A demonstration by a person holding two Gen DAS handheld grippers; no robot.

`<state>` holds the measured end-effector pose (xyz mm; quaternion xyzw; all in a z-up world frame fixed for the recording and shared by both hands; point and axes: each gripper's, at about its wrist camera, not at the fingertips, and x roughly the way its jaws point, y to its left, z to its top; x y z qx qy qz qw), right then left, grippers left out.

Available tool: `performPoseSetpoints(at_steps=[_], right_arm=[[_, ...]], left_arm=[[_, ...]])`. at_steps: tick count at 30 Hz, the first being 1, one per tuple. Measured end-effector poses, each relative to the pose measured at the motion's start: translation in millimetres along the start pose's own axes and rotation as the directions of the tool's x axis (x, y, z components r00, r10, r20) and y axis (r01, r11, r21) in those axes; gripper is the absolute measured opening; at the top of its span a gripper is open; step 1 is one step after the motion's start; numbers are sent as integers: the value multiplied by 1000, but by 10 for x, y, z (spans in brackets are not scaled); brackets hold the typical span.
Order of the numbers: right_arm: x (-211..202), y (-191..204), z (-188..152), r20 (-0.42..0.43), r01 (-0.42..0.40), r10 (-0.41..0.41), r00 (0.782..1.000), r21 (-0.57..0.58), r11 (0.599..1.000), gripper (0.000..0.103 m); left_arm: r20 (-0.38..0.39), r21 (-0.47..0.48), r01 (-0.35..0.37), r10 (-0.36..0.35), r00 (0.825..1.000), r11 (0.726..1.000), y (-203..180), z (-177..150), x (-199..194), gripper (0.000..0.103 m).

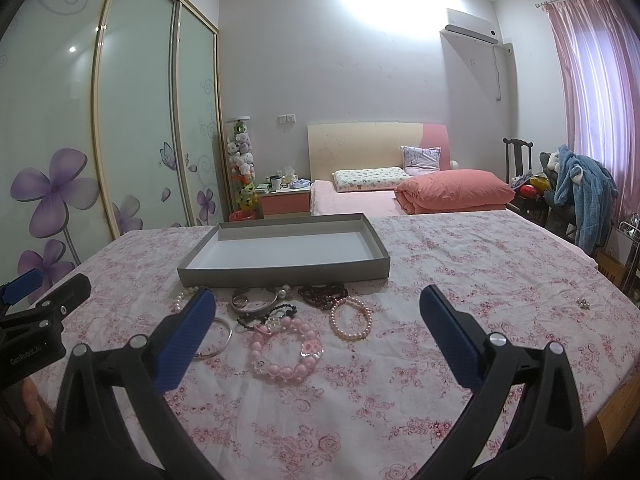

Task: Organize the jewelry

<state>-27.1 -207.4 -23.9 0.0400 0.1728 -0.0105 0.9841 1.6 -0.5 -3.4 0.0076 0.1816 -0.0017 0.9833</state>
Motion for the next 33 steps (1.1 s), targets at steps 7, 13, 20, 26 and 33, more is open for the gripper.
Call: performPoseSetpoints(at_steps=[7,13,20,26,33], right_arm=[[2,-1,1,-1,0,0,1000,0,1000,99],[4,-2,0,0,0,0,1000,0,1000,99],[8,-3,1,-2,0,0,1000,0,1000,99],[8,-6,2,-2,0,0,1000,0,1000,99],[14,-6,2,-3,0,0,1000,1,1000,99]], left_arm=[[-1,0,0,0,1000,1000,0,1,1,101],[-2,0,0,0,1000,1000,1,1,2,101],[-4,0,-1,1,1000,1000,5,-4,3,101],[-4,0,-1,1,1000,1000,5,-5,6,101],[-6,0,-1,1,1000,1000,4,-3,7,101]])
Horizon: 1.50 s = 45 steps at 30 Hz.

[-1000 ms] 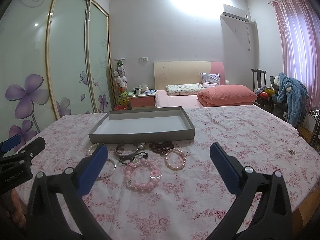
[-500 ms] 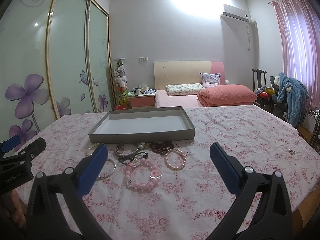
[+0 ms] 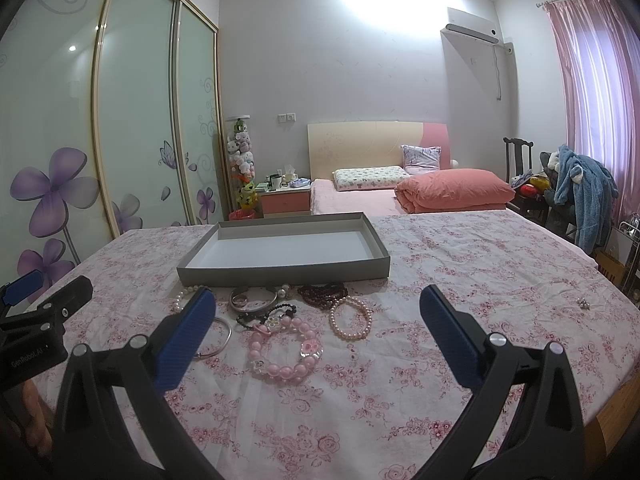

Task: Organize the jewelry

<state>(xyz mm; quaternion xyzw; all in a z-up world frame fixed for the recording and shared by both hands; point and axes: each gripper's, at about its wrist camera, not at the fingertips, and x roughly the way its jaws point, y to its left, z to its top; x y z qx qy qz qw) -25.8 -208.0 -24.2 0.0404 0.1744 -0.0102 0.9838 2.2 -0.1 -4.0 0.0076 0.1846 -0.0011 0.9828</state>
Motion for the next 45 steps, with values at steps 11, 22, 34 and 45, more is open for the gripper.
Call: performPoseSetpoints(at_steps=[11,22,34,45], right_arm=[[96,-56,-21,-30,7,-7,1000,6,1000,99],[779,-376,25,-268,59,-48,962,32,998,91],[1699,-562,-151,-540,50,-14,842,52,997,29],[1795,-515,-196,-525,73,-78,847,-30,997,7]], left_arm=[[-35,1,-2,2,999,1000,-68,-103,125,101],[-203,-29,71,-76,976,997,49,-114,485,101],[-330,11,156,-143,933,988,-45,-165,837,101],[-447,32,194,-160,880,980,-215,-206,1242,101]])
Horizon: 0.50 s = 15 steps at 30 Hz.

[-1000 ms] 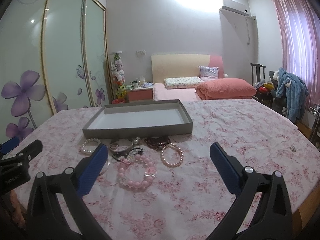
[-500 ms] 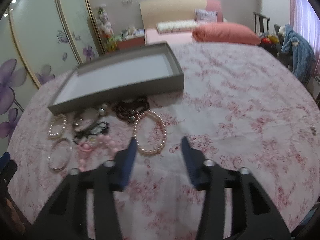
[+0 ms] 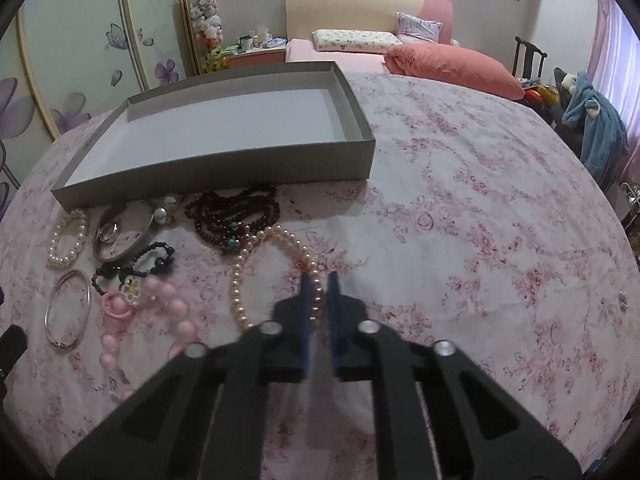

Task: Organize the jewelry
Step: 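Grasp the silver bangle with the left tool while the right tool grasps the pink pearl bracelet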

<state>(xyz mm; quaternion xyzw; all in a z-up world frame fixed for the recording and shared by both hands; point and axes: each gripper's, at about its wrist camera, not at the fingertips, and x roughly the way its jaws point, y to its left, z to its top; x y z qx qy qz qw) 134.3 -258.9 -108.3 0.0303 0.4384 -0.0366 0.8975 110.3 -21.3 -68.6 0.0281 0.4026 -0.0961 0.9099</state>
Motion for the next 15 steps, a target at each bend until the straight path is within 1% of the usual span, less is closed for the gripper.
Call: performPoseSetpoints(at_steps=[7,11,12,13,15], right_arm=[[-12,-26,-12,9,-13,13,1000,8,1000,7],[-8,-61,-1,9,-22,22,1000,15,1000,7],[-6,-65,0,9,-22,22,1000,15,1000,7],[-5,-64,0,9,-22,22,1000,15,1000,7],[5,-74,13,10,-24,24,1000,17,1000,7]], left_arm=[[-85,6,8,-7,996,1000,-73,64,271,101],[-109,36,-2,6,994,999,-153,74,361,101],[-115,42,-9,14,993,999,-167,76,387,100],[-126,46,-16,21,992,999,-176,80,427,97],[-122,52,-25,31,992,998,-196,85,447,94]])
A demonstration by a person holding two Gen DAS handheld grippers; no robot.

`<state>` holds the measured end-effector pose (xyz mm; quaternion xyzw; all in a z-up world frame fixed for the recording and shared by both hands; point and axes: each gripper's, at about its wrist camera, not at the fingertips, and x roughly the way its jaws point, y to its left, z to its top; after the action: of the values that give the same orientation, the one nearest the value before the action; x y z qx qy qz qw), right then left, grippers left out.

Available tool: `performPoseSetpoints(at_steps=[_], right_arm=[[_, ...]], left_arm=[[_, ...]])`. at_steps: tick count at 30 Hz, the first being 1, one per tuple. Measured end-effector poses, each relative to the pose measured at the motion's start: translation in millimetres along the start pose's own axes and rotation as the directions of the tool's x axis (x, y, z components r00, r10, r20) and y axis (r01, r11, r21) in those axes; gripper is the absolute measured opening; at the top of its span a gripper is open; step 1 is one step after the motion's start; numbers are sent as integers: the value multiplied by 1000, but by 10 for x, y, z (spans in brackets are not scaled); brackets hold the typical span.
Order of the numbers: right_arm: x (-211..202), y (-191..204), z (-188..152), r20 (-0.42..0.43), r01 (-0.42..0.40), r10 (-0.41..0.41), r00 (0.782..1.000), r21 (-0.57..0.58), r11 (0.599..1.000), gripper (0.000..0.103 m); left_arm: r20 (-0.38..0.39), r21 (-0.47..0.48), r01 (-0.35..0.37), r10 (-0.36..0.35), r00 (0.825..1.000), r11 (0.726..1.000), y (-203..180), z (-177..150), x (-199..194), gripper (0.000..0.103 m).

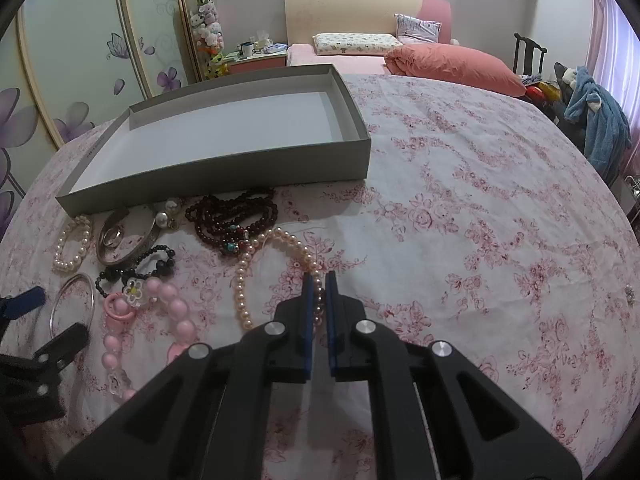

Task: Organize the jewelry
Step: 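Grasp the silver bangle with the left tool while the right tool grasps the pink pearl bracelet, then release the silver bangle into the gray tray while the right tool releases the pink pearls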

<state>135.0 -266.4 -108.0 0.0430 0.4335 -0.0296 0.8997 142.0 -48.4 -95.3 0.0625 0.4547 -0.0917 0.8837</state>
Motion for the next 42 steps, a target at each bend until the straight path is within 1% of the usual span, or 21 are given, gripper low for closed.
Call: performPoseSetpoints(at_steps=[2,3,4,6,14,15,16,22,27,34,39,42], right_arm=[[2,0,4,0,-3,3,1000,4,1000,7],[1,-4,5,0,-5,5,1000,6,1000,7],[-1,-10,2,0,-7,7,1000,9,1000,7],[1,-13,6,0,-10,10,1000,13,1000,7],[4,-25,8,1,-21,21,1000,21,1000,7],[5,-31,6,2,-25,25,1000,25,999,7],[4,-37,6,3,-31,31,1000,30,999,7],[-46,-76,-8,20,-77,76,997,58,995,7],[-240,-65,16,83,-118,113,990,62,991,7],[-504,52,44,153,-176,168,974,42,983,7],[-680,142,70,198,-204,195,961,23,979,7],[-765,167,97,223,-215,205,953,19,976,7]], left_arm=[[5,0,4,-4,1000,1000,-6,26,3,88],[9,0,3,-3,1000,1000,-13,34,-1,82],[12,0,1,-1,1000,1000,-25,47,1,79],[18,1,0,0,1000,1000,-37,45,-2,77],[25,6,2,-2,1000,1000,-32,24,-18,78],[28,6,4,-4,1000,1000,-38,24,-19,76],[36,9,5,-6,999,1000,-41,18,-30,71],[41,-10,9,-9,999,1000,70,7,-48,71],[57,-51,13,-10,998,999,192,-12,-106,70],[138,-86,8,4,990,996,278,-16,-314,70],[208,-103,6,16,978,995,307,-14,-471,70],[257,-91,-7,30,966,996,275,5,-569,70]])
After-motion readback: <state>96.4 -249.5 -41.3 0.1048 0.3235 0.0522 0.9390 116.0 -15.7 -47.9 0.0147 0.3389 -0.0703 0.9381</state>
